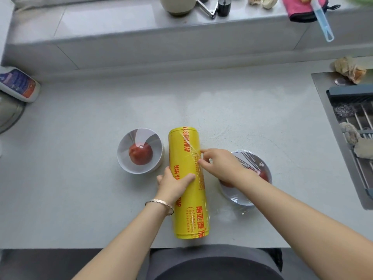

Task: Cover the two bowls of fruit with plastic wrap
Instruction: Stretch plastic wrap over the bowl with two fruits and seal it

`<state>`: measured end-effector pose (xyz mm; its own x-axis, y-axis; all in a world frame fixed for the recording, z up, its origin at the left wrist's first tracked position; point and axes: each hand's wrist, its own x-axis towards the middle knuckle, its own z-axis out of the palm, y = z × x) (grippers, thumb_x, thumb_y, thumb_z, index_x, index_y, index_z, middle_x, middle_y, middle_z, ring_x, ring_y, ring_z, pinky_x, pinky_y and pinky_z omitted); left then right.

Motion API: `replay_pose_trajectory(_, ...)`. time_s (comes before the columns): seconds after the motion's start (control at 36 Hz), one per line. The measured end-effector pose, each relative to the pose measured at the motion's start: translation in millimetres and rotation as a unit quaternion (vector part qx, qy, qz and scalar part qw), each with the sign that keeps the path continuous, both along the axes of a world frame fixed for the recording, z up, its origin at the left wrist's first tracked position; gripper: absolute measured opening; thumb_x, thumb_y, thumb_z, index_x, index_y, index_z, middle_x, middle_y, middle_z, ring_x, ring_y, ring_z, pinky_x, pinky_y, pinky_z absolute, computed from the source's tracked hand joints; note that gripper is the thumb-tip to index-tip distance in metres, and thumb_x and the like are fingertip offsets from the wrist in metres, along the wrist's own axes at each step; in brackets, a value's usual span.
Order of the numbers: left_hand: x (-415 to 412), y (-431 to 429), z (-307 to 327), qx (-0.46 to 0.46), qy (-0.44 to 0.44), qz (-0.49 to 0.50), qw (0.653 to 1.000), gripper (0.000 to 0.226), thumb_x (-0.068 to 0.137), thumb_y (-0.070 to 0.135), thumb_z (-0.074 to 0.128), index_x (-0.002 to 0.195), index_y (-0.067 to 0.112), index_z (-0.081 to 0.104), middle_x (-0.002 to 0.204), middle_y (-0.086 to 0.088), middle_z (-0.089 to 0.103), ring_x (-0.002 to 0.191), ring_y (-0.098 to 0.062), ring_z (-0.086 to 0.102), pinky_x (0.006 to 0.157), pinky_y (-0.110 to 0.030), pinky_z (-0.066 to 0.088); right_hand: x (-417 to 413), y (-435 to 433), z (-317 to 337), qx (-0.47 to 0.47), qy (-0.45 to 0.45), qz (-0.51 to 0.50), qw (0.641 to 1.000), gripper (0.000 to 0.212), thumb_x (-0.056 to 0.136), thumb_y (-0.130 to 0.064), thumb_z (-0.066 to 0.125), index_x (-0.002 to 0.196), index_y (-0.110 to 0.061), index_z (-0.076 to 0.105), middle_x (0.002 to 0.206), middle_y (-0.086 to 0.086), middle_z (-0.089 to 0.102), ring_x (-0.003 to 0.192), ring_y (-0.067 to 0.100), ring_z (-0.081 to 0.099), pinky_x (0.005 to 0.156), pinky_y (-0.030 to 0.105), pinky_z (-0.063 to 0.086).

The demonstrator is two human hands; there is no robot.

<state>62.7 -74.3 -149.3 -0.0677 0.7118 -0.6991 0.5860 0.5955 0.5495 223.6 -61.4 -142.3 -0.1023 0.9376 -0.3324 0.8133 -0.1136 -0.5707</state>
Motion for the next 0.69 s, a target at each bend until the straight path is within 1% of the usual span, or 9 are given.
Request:
replay_pose_trajectory(0.11, 8, 4, -4, 0.020, -0.005, 0.002, 1.000, 0.100, 0.069, 0.056, 0.068, 0.142, 0.009, 0.018, 0.139, -0.016, 0.038, 0.127, -0.030, 0.040, 0.103, -0.042, 0.039, -3, 0, -3, 0.001, 0.003, -0.011, 1.000, 0.029, 0.087, -0.024, 0.050, 0.062, -0.009, 0.054, 0.113, 0.009, 0.067, 0.107, 0.028, 0.060, 0.082, 0.035, 0.048)
replay_pose_trajectory(0.17, 15, 3, -5, 0.053, -0.009, 0.033, 0.998, 0.106, 0.064, 0.064, 0.070, 0.142, 0.011, 0.020, 0.138, -0.014, 0.042, 0.125, -0.029, 0.043, 0.102, -0.043, 0.040, -2, -2, -3, -0.002, -0.003, -0.009, 1.000, 0.028, 0.087, -0.024, 0.049, 0.062, -0.013, 0.053, 0.120, 0.005, 0.065, 0.109, 0.027, 0.060, 0.082, 0.035, 0.047)
replay_pose_trajectory(0.22, 20, 2, -6, 0.077, -0.006, 0.062, 0.995, 0.100, 0.063, 0.062, 0.072, 0.139, 0.016, 0.026, 0.134, -0.009, 0.048, 0.119, -0.028, 0.050, 0.098, -0.041, 0.044, 0, -2, -4, 0.001, -0.035, -0.006, 0.999, 0.029, 0.088, -0.028, 0.048, 0.063, -0.015, 0.052, 0.124, 0.001, 0.063, 0.104, 0.028, 0.061, 0.080, 0.034, 0.046)
replay_pose_trajectory(0.36, 18, 3, -8, 0.084, -0.023, 0.071, 0.994, 0.085, 0.068, 0.056, 0.072, 0.134, 0.019, 0.034, 0.127, -0.005, 0.055, 0.109, -0.024, 0.056, 0.090, -0.034, 0.046, -5, 3, -7, -0.006, -0.076, -0.004, 0.997, 0.025, 0.088, -0.032, 0.045, 0.067, -0.019, 0.049, 0.094, 0.012, 0.069, 0.092, 0.034, 0.059, 0.066, 0.032, 0.031)
replay_pose_trajectory(0.44, 12, 5, -8, 0.085, -0.042, 0.074, 0.993, 0.076, 0.071, 0.051, 0.072, 0.130, 0.019, 0.037, 0.122, -0.003, 0.058, 0.101, -0.020, 0.058, 0.084, -0.030, 0.045, -8, 6, -6, -0.017, -0.065, -0.020, 0.998, 0.032, 0.087, -0.032, 0.048, 0.060, -0.016, 0.044, 0.086, 0.016, 0.067, 0.085, 0.035, 0.058, 0.061, 0.031, 0.030)
replay_pose_trajectory(0.5, 12, 5, -8, 0.086, -0.048, 0.077, 0.992, 0.073, 0.071, 0.051, 0.073, 0.128, 0.020, 0.039, 0.120, -0.001, 0.059, 0.098, -0.018, 0.058, 0.084, -0.031, 0.047, -9, 7, -6, -0.028, -0.059, -0.030, 0.997, 0.038, 0.085, -0.030, 0.049, 0.052, -0.016, 0.036, 0.082, 0.018, 0.066, 0.077, 0.034, 0.053, 0.059, 0.031, 0.028)
replay_pose_trajectory(0.58, 12, 4, -9, 0.082, -0.052, 0.081, 0.992, 0.072, 0.070, 0.051, 0.073, 0.126, 0.021, 0.040, 0.118, 0.000, 0.059, 0.100, -0.020, 0.059, 0.087, -0.035, 0.049, -10, 9, -4, -0.049, -0.049, -0.041, 0.997, 0.040, 0.083, -0.026, 0.051, 0.049, -0.015, 0.033, 0.071, 0.018, 0.058, 0.068, 0.030, 0.042, 0.058, 0.031, 0.026)
replay_pose_trajectory(0.64, 10, 4, -8, 0.078, -0.060, 0.083, 0.992, 0.069, 0.071, 0.050, 0.073, 0.125, 0.021, 0.041, 0.117, 0.000, 0.060, 0.099, -0.020, 0.060, 0.088, -0.035, 0.049, -7, 11, -7, -0.058, -0.058, -0.053, 0.995, 0.036, 0.081, -0.018, 0.051, 0.050, -0.013, 0.034, 0.066, 0.014, 0.050, 0.069, 0.032, 0.044, 0.058, 0.031, 0.028)
replay_pose_trajectory(0.69, 8, 4, -8, 0.075, -0.074, 0.087, 0.991, 0.064, 0.073, 0.047, 0.073, 0.123, 0.022, 0.043, 0.115, 0.000, 0.062, 0.097, -0.018, 0.060, 0.089, -0.035, 0.049, -2, 15, -10, -0.068, -0.070, -0.069, 0.993, 0.022, 0.078, -0.009, 0.050, 0.056, -0.008, 0.048, 0.075, 0.018, 0.058, 0.079, 0.037, 0.054, 0.062, 0.032, 0.039)
